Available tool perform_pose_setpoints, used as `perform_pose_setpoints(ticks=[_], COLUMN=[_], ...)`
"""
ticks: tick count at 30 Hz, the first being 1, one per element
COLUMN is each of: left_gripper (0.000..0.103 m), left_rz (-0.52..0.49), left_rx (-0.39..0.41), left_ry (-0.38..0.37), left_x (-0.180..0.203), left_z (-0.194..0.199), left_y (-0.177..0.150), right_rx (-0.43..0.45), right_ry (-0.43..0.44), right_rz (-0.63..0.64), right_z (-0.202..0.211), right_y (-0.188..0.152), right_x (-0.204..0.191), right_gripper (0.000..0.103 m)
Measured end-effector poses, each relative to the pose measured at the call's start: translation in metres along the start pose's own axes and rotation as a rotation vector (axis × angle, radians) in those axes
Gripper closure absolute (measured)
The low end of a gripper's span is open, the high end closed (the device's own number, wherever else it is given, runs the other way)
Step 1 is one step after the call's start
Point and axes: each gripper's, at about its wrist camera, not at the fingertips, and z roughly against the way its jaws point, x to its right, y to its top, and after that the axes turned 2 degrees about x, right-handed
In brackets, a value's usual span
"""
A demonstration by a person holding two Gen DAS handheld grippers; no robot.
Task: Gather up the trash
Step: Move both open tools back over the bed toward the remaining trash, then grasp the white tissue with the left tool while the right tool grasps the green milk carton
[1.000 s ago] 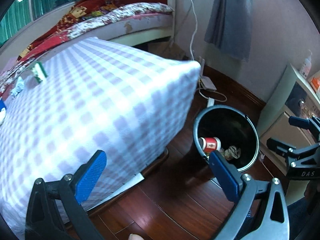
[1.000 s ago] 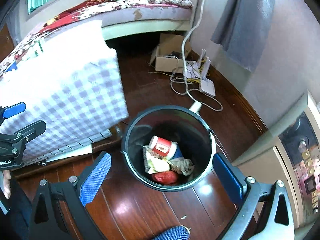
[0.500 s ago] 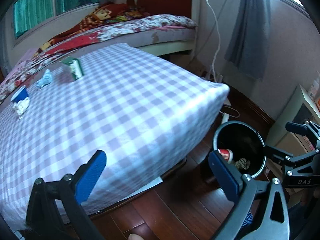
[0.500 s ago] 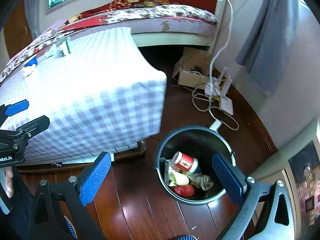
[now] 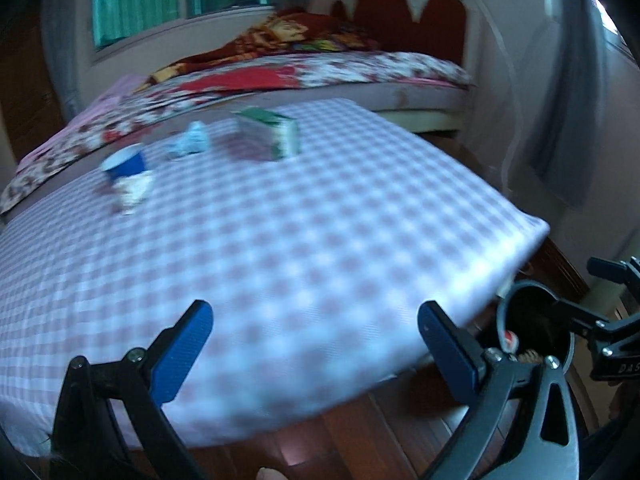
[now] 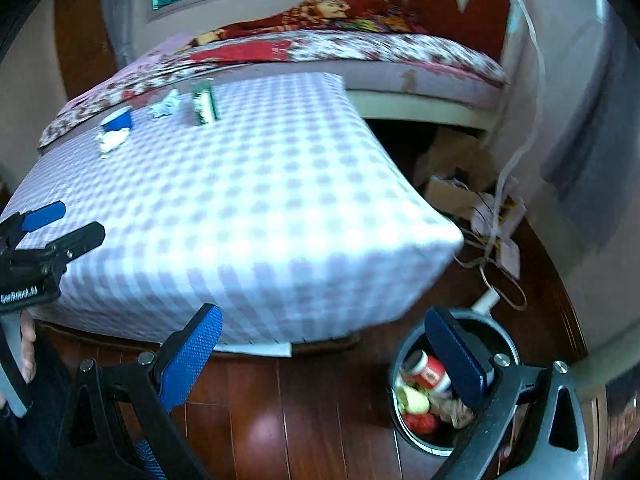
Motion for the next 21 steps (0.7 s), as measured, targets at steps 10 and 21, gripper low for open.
perform_pose_setpoints(ticks=[10,21], left_gripper=[0.001,0.016], left_rz=[0.136,0.242], left_rx=[0.015,-0.022], left_ry=[0.150,0.206], left_x=[-0.113,-0.200], left_z=[-0.018,-0.094], left_y=[0.023,0.063], right_rx=[-0.011,-0.017], right_ry=[0.135,0.201], right_rz=[0.102,0.216], right_z=[-0.050,-0.151], right_y=[0.072,0.169], right_x=[-0.075,-0.139], right_gripper=[0.001,0.007])
